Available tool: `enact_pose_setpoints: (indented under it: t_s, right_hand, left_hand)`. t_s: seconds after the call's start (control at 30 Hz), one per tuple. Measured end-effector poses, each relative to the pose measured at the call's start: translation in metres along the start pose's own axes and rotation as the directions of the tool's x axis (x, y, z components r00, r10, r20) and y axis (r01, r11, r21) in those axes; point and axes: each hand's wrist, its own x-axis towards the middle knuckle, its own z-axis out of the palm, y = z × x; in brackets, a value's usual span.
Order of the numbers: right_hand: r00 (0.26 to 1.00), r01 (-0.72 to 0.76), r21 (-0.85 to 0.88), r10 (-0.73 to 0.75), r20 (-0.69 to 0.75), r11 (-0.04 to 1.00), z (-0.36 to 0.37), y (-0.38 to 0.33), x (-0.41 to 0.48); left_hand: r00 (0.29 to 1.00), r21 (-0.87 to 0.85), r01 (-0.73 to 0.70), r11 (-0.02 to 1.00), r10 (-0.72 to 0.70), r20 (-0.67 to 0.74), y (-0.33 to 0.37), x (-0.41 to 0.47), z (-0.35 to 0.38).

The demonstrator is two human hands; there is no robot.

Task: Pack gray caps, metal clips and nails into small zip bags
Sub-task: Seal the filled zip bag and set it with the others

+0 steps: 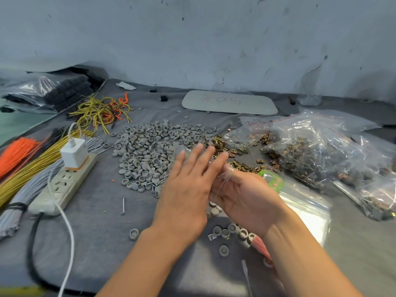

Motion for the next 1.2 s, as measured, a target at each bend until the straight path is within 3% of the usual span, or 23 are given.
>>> enact_pose_setpoints:
  t_s: [0.1, 0.2, 0.3, 0.4, 0.47, 0.53, 0.7, 0.9, 1.1, 1.2]
  right_hand:
    - [0.999, -0.011, -0.11, 0.007, -0.037, 0.994, 0.0, 0.004, 0.003]
    - [0.963, 0.035, -0.382, -0.133, -0.234, 0.924, 0.002, 0.008, 0.008]
    - [0.781, 0.067, -0.654, -0.447, -0.436, 0.754, -0.007, 0.007, 0.013]
    - [0.691, -0.007, -0.804, -0.578, -0.434, 0.595, -0.013, 0.007, 0.022]
    - [0.711, -0.102, -0.911, -0.611, -0.348, 0.4, -0.011, 0.012, 0.027]
    - [0.781, -0.163, -0.963, -0.569, -0.258, 0.213, -0.007, 0.019, 0.033]
    - [0.926, -0.138, -0.99, -0.357, -0.119, -0.03, 0.008, 0.036, 0.054]
    - [0.948, -0.159, -0.956, -0.31, -0.078, -0.247, 0.014, 0.047, 0.066]
    - [0.951, -0.177, -0.952, -0.294, -0.099, -0.25, 0.014, 0.044, 0.064]
    - [0.916, -0.195, -0.97, -0.379, -0.128, -0.145, 0.016, 0.042, 0.063]
  left_hand:
    - [0.994, 0.001, 0.027, 1.0, -0.027, -0.103, -0.003, 0.001, 0.001]
    - [0.979, -0.039, 0.071, 0.997, -0.077, -0.188, -0.015, -0.003, 0.006]
    - [0.941, -0.106, 0.29, 0.951, -0.304, -0.147, -0.039, -0.005, 0.004]
    - [0.838, -0.269, 0.515, 0.814, -0.544, -0.042, -0.07, -0.011, -0.003]
    - [0.764, -0.346, 0.604, 0.718, -0.645, -0.005, -0.088, -0.016, -0.006]
    - [0.734, -0.373, 0.631, 0.68, -0.679, 0.006, -0.098, -0.021, -0.006]
    - [0.723, -0.415, 0.625, 0.661, -0.69, -0.011, -0.104, -0.028, -0.004]
    - [0.807, -0.215, 0.568, 0.794, -0.589, -0.044, -0.104, -0.031, 0.0]
    - [0.849, -0.135, 0.529, 0.838, -0.524, 0.073, -0.107, -0.029, 0.005]
    - [0.877, -0.135, 0.479, 0.867, -0.467, 0.113, -0.102, -0.026, 0.004]
